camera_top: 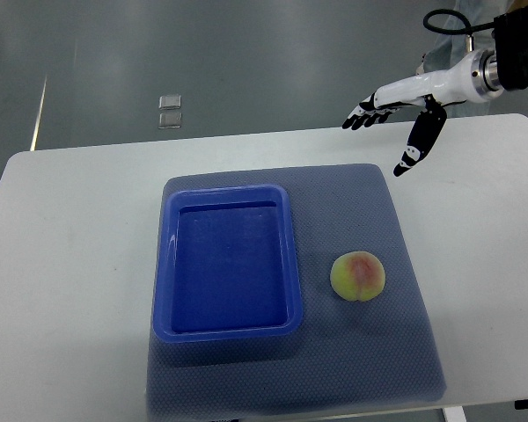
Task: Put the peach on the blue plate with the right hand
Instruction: 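Lower the right hand onto the peach and close fingers around it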
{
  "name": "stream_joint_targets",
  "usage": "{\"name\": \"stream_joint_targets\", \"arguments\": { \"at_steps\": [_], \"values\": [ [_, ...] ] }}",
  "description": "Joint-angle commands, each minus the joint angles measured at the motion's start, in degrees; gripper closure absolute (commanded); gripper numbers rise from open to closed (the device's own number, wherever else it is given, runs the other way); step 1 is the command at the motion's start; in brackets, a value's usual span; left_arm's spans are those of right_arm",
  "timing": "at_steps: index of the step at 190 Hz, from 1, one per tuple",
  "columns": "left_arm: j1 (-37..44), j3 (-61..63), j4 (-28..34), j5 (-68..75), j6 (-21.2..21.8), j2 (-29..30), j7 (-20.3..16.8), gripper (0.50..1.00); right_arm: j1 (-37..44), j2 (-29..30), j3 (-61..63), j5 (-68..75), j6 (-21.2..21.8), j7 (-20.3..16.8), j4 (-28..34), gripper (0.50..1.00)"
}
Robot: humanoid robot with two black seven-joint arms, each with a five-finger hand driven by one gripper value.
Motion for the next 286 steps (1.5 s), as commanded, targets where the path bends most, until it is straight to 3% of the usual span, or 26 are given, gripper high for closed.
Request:
{"name": "stream_joint_targets", "arguments": {
  "at_steps": [1, 30, 111, 112, 116, 137, 286],
  "values": [
    [0.00, -0.01, -0.07, 0.00, -0.07, 0.00, -0.06, 0.500, -0.84, -2.16, -0.76, 1.41, 0.00, -0.12, 3.15, 0.570],
    [0.00, -0.01, -0.16, 0.00, -0.07, 0.00, 0.03, 0.500, -4.70, -4.35, -0.41, 2.91, 0.00, 0.06, 6.49, 0.570],
    [0.00, -0.10, -0.07, 0.00, -0.07, 0.00, 0.03, 0.500, -13.58, -3.39, 0.20, 3.35, -0.38, 0.23, 6.67, 0.570],
    [0.00, -0.10, -0.16, 0.00, -0.07, 0.00, 0.03, 0.500, -14.89, -2.78, 0.20, 3.35, -2.46, 0.23, 6.67, 0.570],
    [0.00, -0.10, -0.16, 0.00, -0.07, 0.00, 0.03, 0.500, -15.51, -2.42, 0.20, 3.26, -3.36, 0.23, 6.58, 0.570],
    [0.00, -0.01, -0.07, 0.00, -0.07, 0.00, 0.03, 0.500, -17.44, -1.72, 0.20, 3.00, -5.47, 0.23, 6.58, 0.570],
    [0.00, -0.01, -0.16, 0.00, -0.07, 0.00, 0.03, 0.500, -28.79, 1.01, 5.30, 2.47, -12.06, 3.22, 6.49, 0.572]
  ]
}}
